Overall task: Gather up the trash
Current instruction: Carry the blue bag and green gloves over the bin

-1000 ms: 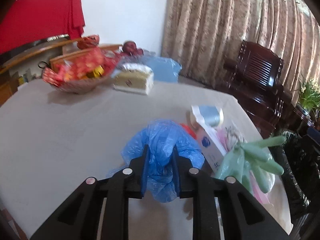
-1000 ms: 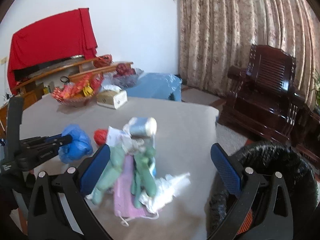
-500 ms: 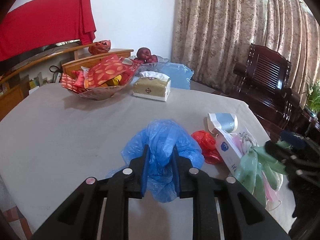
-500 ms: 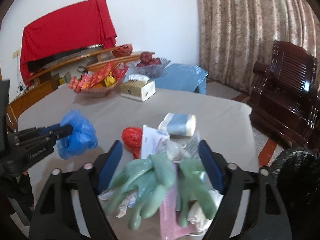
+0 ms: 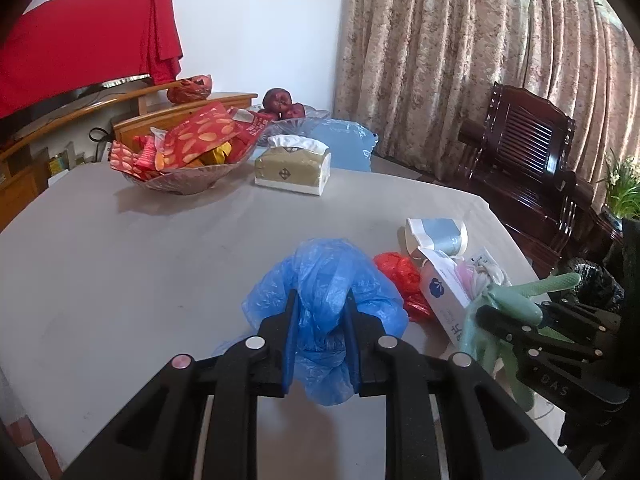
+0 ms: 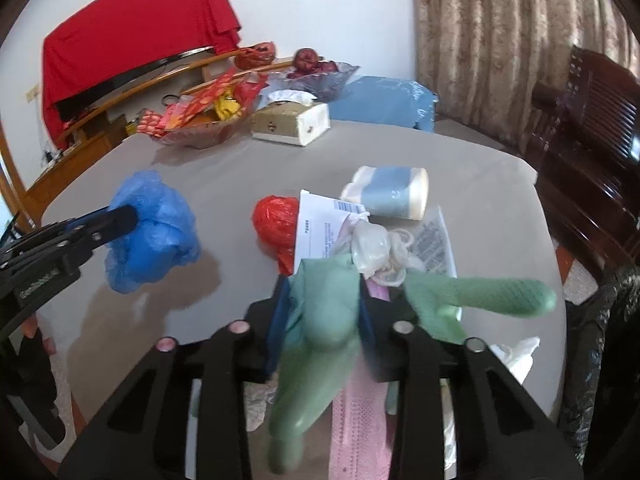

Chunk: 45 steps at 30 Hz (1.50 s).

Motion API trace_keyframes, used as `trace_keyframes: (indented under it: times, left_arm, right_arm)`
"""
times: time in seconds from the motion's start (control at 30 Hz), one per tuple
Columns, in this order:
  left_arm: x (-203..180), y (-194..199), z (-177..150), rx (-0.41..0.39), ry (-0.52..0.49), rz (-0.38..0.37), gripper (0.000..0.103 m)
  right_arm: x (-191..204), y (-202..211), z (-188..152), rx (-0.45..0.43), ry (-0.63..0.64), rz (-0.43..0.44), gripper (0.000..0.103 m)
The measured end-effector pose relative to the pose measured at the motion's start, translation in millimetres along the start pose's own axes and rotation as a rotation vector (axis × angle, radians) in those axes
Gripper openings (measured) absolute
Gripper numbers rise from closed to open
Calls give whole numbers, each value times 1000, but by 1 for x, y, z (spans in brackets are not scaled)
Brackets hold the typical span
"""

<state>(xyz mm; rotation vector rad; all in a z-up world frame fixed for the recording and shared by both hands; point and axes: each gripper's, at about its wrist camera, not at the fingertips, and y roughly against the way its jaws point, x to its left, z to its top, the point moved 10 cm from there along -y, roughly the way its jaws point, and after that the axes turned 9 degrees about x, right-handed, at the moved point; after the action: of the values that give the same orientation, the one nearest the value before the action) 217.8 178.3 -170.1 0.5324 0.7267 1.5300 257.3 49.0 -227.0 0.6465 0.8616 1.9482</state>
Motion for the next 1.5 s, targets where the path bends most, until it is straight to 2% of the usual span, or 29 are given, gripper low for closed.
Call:
trace_keyframes:
  times: [0.33, 0.53, 0.7, 0.97, 1.5]
  left_arm:
    - [-11, 9, 8, -20, -17, -22, 21]
    - [-31, 22, 17, -46, -38, -39, 21]
    - [-55, 36, 25, -75, -66, -70, 21]
    - [-116, 47, 33, -94, -126, -160, 21]
    - [-251, 51, 24, -82, -273, -348, 21]
  right_arm:
    - [7, 45, 17, -98, 7, 68, 24]
    - [-3, 81, 28, -154, -1, 63, 24]
    - [-25, 112, 28, -199, -13, 13, 24]
    - [-76, 147, 11, -234, -82, -72, 24]
    - [-194, 200, -63, -253, -264, -277, 24]
